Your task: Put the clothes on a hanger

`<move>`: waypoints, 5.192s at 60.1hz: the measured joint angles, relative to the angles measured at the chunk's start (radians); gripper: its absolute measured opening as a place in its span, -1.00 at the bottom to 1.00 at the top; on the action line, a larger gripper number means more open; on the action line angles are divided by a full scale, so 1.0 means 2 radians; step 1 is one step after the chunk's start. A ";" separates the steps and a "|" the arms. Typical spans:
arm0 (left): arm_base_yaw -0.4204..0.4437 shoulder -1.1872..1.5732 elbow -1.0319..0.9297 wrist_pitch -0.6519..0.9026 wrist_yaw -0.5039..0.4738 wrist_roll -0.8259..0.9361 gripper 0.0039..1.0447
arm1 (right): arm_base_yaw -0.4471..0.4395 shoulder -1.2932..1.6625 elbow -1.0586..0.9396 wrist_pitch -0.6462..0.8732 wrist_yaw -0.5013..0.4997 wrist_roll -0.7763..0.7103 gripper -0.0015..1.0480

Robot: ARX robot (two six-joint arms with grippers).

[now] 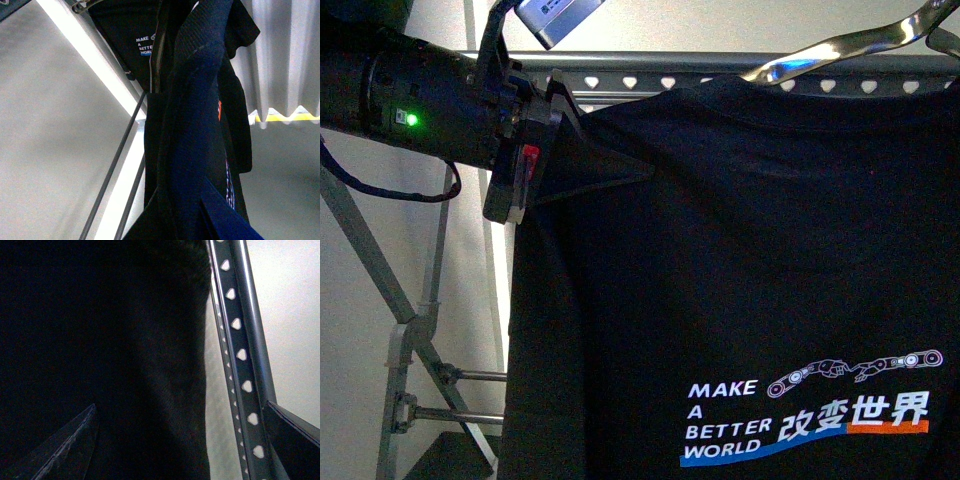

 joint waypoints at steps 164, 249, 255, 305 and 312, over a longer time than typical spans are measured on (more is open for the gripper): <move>-0.006 -0.205 -0.318 0.312 -0.572 -0.468 -0.12 | -0.069 -0.071 0.004 -0.325 0.106 0.420 -0.89; 0.089 -0.609 -0.690 0.272 -0.479 -0.441 -0.94 | -0.030 0.242 0.447 -0.391 0.159 0.935 -0.89; 0.089 -0.646 -0.690 0.240 -0.479 -0.441 -0.94 | -0.026 0.226 0.388 -0.361 0.161 0.933 -0.89; 0.089 -0.818 -0.690 0.053 -0.478 -0.441 -0.94 | 0.011 -0.212 -0.116 0.057 0.219 0.884 0.85; 0.089 -0.855 -0.690 0.028 -0.478 -0.441 -0.94 | 0.044 -0.349 -0.299 0.129 0.288 0.847 0.86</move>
